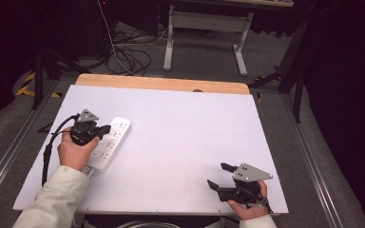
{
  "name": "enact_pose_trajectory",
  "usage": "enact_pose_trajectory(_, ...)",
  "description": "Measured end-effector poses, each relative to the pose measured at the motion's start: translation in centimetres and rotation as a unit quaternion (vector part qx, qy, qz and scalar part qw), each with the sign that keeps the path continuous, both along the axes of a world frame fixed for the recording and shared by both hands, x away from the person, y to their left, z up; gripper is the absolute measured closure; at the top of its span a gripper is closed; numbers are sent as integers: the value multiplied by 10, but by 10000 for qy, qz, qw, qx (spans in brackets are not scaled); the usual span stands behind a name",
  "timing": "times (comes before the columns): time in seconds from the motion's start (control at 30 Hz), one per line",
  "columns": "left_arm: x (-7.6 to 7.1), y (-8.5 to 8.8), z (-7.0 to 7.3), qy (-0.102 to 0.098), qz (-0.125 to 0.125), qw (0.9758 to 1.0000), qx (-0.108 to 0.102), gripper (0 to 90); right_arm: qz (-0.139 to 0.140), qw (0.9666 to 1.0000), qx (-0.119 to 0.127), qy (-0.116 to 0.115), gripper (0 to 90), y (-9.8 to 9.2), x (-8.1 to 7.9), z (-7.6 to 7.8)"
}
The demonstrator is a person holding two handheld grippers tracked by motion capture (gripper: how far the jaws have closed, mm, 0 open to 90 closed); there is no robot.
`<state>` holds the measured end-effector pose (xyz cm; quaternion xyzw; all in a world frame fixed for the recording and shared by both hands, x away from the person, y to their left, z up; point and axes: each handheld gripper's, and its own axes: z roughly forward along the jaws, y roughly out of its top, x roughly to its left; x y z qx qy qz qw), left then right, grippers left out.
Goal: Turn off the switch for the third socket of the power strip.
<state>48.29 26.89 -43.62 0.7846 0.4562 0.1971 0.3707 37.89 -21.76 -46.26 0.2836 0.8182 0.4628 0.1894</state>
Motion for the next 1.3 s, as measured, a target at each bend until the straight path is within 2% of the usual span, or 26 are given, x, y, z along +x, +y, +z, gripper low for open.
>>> enact_pose_trajectory(0.1, -5, -2, 6, -89, -49, 9999, 11, 900, -4, 10000, 5, -1, 244, 0, -1, 0)
enact_pose_trajectory(0.13, -9, -5, 12, -163, -110, 9998, 28, 900, -7, 10000, 20, -2, 244, -1, -1, 0)
enact_pose_trajectory(0.33, -16, -10, 23, -278, -239, 9993, 60, 900, -1, 10000, 24, 9, 244, -1, 0, 0)
enact_pose_trajectory(0.43, -19, -9, 29, -282, -336, 9990, 52, 900, -10, 10000, 13, -3, 244, -1, 0, 0)
enact_pose_trajectory(0.47, -21, -9, 33, -299, -342, 9989, 109, 900, -12, 10000, 11, -5, 244, -2, 0, 0)
enact_pose_trajectory(0.6, -26, -9, 39, -321, -412, 9986, 50, 900, -13, 10000, 18, -4, 244, -2, 0, 0)
enact_pose_trajectory(0.63, -26, -9, 40, -364, -415, 9984, 107, 900, -13, 10000, 18, -4, 244, -2, 0, 0)
enact_pose_trajectory(0.77, -31, -9, 43, -409, -489, 9980, -18, 894, -15, 10000, 19, -18, 244, -2, -1, 1)
enact_pose_trajectory(0.8, -35, -9, 47, -560, -551, 9967, -209, 808, -17, 10000, 32, -17, 244, -2, -1, 1)
enact_pose_trajectory(0.83, -35, -9, 47, -560, -551, 9967, -209, 777, -15, 10000, 35, -17, 244, -2, -1, 1)
enact_pose_trajectory(0.87, -40, -10, 50, -635, -659, 9951, -361, 743, -18, 10000, 30, -18, 244, -3, -1, 1)
enact_pose_trajectory(0.9, -40, -10, 50, -635, -659, 9951, -361, 712, -16, 10000, 35, -20, 244, -3, -1, 1)
enact_pose_trajectory(0.93, -45, -11, 53, -746, -710, 9937, -453, 679, -14, 10000, 35, -18, 245, -3, -1, 1)
enact_pose_trajectory(1.0, -47, -11, 55, -766, -764, 9931, -461, 626, -15, 10000, 32, -15, 244, -3, -1, 1)
enact_pose_trajectory(1.03, -51, -12, 57, -730, -880, 9915, -617, 591, -15, 10000, 31, -14, 244, -3, -1, 1)
enact_pose_trajectory(1.07, -51, -12, 57, -730, -880, 9915, -617, 539, -15, 10000, 26, -16, 245, -3, -1, 1)
enact_pose_trajectory(1.1, -53, -11, 60, -634, -1138, 9878, -858, 482, -15, 10000, 27, -16, 245, -3, -1, 1)
enact_pose_trajectory(1.13, -53, -11, 60, -634, -1138, 9878, -858, 436, -15, 10000, 28, -19, 244, -3, -1, 1)
enact_pose_trajectory(1.2, -56, -11, 63, -583, -1251, 9847, -1060, 418, -9, 10000, 37, -21, 244, -2, -1, 1)
enact_pose_trajectory(1.27, -60, -10, 64, -635, -1330, 9834, -1055, 398, -10, 10000, 22, -23, 244, -2, -1, 1)
enact_pose_trajectory(1.3, -62, -10, 65, -669, -1346, 9841, -951, 364, -11, 10000, 37, -26, 244, -2, -1, 1)
